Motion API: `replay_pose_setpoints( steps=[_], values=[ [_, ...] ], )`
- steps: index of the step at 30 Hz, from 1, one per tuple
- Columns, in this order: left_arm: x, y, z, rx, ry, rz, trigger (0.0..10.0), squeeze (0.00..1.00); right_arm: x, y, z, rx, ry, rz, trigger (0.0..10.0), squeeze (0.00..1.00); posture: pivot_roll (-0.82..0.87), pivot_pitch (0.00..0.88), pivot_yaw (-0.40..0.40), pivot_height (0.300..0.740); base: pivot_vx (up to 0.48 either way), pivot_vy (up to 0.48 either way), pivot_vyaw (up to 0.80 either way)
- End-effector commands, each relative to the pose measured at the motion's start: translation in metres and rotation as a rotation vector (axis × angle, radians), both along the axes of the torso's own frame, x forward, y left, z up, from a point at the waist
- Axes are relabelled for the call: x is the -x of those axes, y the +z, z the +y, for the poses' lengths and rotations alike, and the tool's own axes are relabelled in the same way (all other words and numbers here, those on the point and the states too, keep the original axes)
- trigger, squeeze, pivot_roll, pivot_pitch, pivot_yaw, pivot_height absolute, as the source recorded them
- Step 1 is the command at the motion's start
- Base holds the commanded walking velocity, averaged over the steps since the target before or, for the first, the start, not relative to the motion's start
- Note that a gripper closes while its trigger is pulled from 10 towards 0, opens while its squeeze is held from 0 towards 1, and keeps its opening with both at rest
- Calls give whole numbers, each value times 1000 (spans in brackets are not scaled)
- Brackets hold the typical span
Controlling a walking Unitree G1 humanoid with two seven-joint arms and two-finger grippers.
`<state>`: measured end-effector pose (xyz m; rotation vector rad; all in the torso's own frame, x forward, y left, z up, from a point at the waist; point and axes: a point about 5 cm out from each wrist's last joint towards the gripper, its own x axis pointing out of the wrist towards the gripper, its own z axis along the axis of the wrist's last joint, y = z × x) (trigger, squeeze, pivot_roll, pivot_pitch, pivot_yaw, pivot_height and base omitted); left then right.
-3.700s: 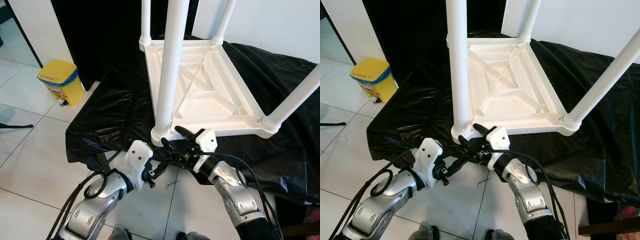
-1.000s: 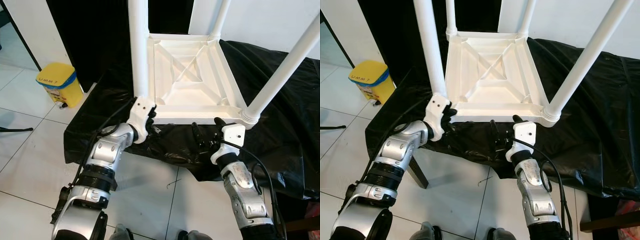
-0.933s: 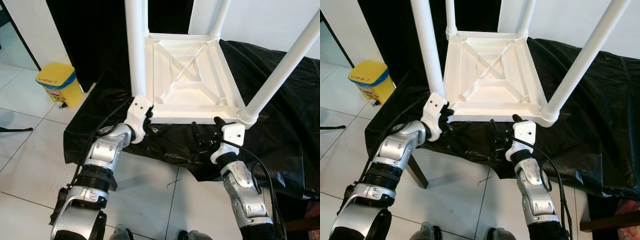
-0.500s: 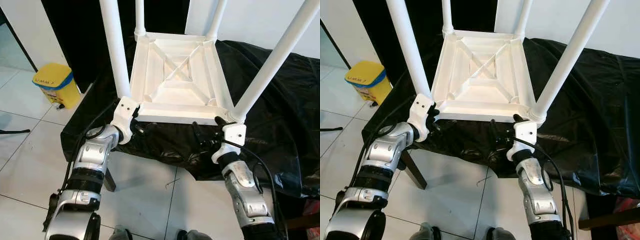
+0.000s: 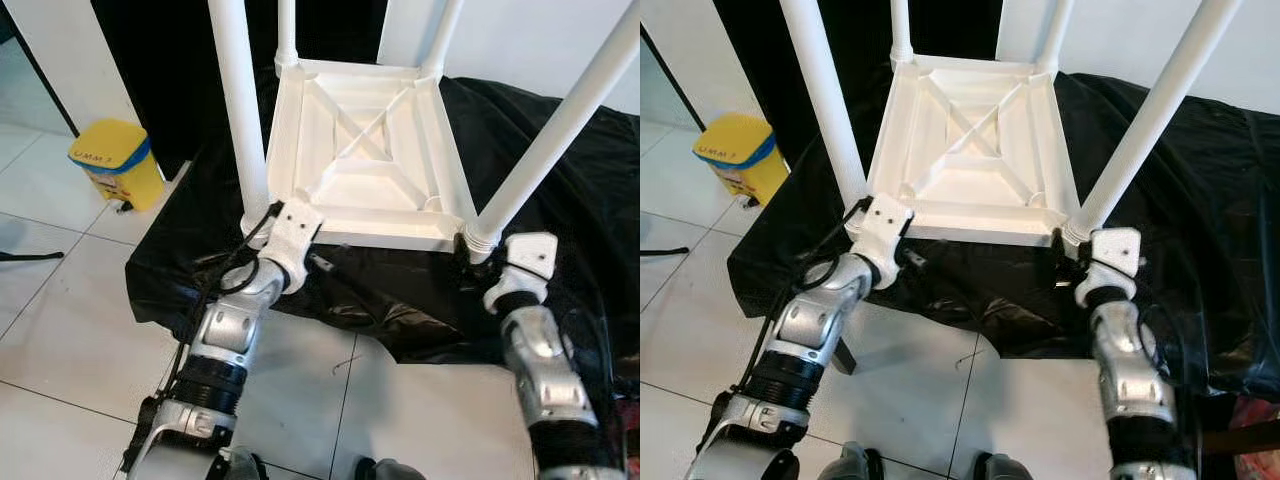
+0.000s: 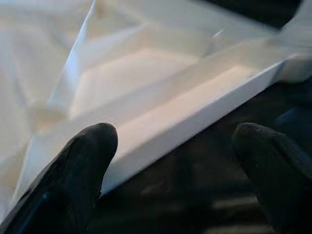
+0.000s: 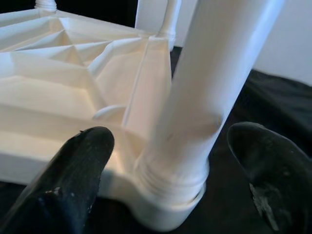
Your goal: Building children table
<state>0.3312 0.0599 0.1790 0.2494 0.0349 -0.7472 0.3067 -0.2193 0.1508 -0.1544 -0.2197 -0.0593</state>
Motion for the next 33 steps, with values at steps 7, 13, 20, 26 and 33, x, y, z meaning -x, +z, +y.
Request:
replay_pose_setpoints(
  steps=[7, 13, 20, 26, 33],
  values=[
    [8, 20, -21, 27, -191, -41, 10000, 0, -21, -1, -12, 31, -7, 38, 10000, 0, 12, 152, -60, 740, 0, 0, 0],
    [9, 20, -19, 10, -200, -48, 10000, 0, -40, 7, -10, 69, 20, 44, 10000, 0, 26, 169, -59, 740, 0, 0, 0],
    [3, 20, -12, -12, -186, -47, 10000, 0, -56, 13, -5, 93, 71, 76, 10000, 0, 30, 178, -63, 740, 0, 0, 0],
    [-2, 23, -5, -4, -166, -34, 10000, 0, -67, 19, -6, 119, 84, 95, 0, 0, 29, 177, -72, 740, 0, 0, 0],
    [-15, 25, 7, -21, -77, -28, 10000, 0, -52, 9, 4, 73, 136, 59, 0, 0, 19, 161, -88, 740, 0, 0, 0]
  ],
)
